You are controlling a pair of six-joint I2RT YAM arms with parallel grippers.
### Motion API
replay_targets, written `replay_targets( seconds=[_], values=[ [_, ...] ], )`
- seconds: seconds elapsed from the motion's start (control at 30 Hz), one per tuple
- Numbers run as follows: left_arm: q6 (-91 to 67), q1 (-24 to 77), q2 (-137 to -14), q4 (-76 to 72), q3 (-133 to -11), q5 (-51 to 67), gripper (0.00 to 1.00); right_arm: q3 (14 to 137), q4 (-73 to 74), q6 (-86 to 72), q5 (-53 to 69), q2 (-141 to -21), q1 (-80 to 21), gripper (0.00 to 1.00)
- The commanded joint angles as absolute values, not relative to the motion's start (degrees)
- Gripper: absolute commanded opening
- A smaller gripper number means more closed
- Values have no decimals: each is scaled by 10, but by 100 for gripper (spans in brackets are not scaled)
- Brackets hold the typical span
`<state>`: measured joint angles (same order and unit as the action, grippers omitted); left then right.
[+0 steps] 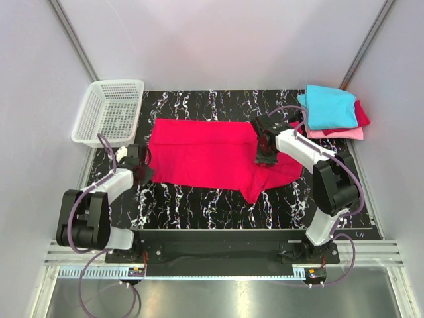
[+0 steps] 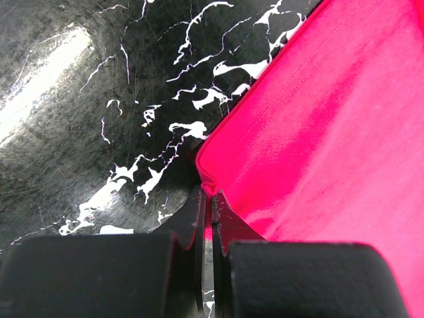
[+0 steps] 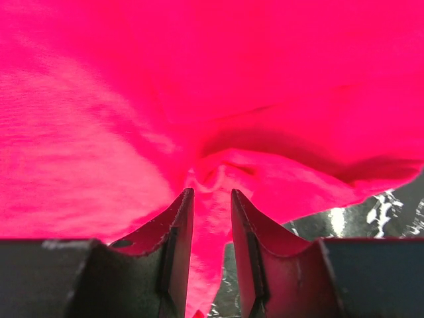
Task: Fold and stack the t-shirts
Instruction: Fold the tshirt
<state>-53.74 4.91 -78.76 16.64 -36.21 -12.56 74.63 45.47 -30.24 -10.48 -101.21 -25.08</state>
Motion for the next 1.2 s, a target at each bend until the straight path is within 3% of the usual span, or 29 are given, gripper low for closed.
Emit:
replay_targets(
  seconds=[0.0,0.37,1.17],
  values=[
    [-528,49,-789,151,-374,-119,0,734,476,-298,-140,-991,-255,36],
    [-525,49,-796,150,-374,-117,0,706,475,-335,-165,-1002,-255,33],
    [-520,53,-794,150,-374,-113,0,601,301,-286,-114,-983,-239,31]
  ],
)
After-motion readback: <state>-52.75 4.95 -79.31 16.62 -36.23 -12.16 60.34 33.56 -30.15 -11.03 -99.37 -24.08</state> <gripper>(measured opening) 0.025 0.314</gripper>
